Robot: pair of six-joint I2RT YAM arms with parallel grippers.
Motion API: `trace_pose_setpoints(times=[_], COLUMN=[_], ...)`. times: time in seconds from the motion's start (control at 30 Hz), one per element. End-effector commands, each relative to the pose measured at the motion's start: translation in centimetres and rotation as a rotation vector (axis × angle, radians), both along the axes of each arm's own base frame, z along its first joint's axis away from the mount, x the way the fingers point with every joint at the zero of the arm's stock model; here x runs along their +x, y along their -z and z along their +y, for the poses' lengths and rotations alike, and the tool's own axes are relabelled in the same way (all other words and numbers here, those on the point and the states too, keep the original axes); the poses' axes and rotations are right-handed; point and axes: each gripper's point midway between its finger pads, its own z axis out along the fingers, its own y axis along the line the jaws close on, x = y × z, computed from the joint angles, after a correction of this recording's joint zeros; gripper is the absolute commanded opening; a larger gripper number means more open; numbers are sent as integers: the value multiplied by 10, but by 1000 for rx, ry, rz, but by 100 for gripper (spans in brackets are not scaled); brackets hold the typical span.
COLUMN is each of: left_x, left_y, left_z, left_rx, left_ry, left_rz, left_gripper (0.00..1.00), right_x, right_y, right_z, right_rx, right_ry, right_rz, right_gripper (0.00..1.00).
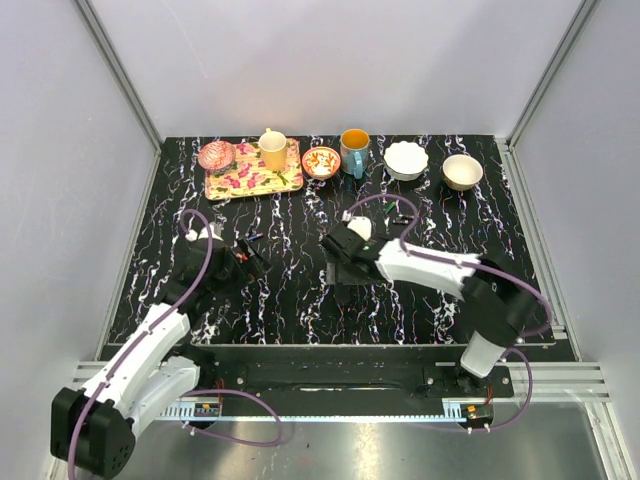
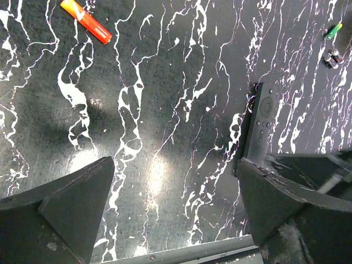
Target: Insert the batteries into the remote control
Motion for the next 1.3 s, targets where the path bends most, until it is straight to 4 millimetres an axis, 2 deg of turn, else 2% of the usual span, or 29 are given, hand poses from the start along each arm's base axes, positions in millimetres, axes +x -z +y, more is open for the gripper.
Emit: trace_pose_setpoints(times=[0.0,0.03,0.07,0.1,0.13,0.17,0.2,0.27,0.3,0.33,0.43,0.47,0.5,0.53,0.6,0.7,1.0,1.13,1.27], left_x=[18,21,24,27,30,32,28,38,35,42,54,56,62,64,69,76,84,78,72], left_y=[-26,-33,-32,-34,-36,-34,-33,-29,-26,-19,-2,4,1,18,32,45,65,77,87], left_z=[-7,-20,-20,-27,-47,-52,-69,-94,-110,-125,-155,-158,-168,-171,-180,-189,-202,-197,-192], left_rx=[22,36,79,102,126,159,168,207,223,250,307,327,322,350,365,389,428,453,473], left_ry=[-14,22,8,21,66,68,112,143,187,205,241,240,241,246,251,247,269,269,269], left_rz=[-69,-71,-64,-59,-43,-27,-23,-10,-6,13,47,57,51,85,119,145,191,223,245], left_gripper=[99,99,99,99,99,99,99,99,99,99,99,99,98,98,97,96,89,86,79], right_x=[1,-1,-1,-6,-9,-10,-15,-19,-23,-26,-33,-35,-36,-37,-40,-41,-40,-39,-39], right_y=[-74,-81,-90,-100,-103,-108,-112,-113,-113,-112,-111,-108,-111,-112,-112,-113,-113,-111,-113], right_z=[-31,-40,-50,-62,-72,-79,-87,-95,-100,-102,-106,-108,-109,-109,-111,-114,-113,-113,-114], right_rx=[50,49,39,52,43,39,51,61,71,77,106,108,119,127,140,144,135,130,137], right_ry=[-2,9,16,26,41,53,58,73,79,83,89,89,89,87,82,81,68,72,79], right_rz=[-201,-229,-266,-301,-313,-334,-350,-359,-363,-362,-359,-355,-363,-361,-366,-376,-382,-377,-384], right_gripper=[87,92,99,100,100,100,100,100,100,100,100,100,100,100,100,100,100,100,100])
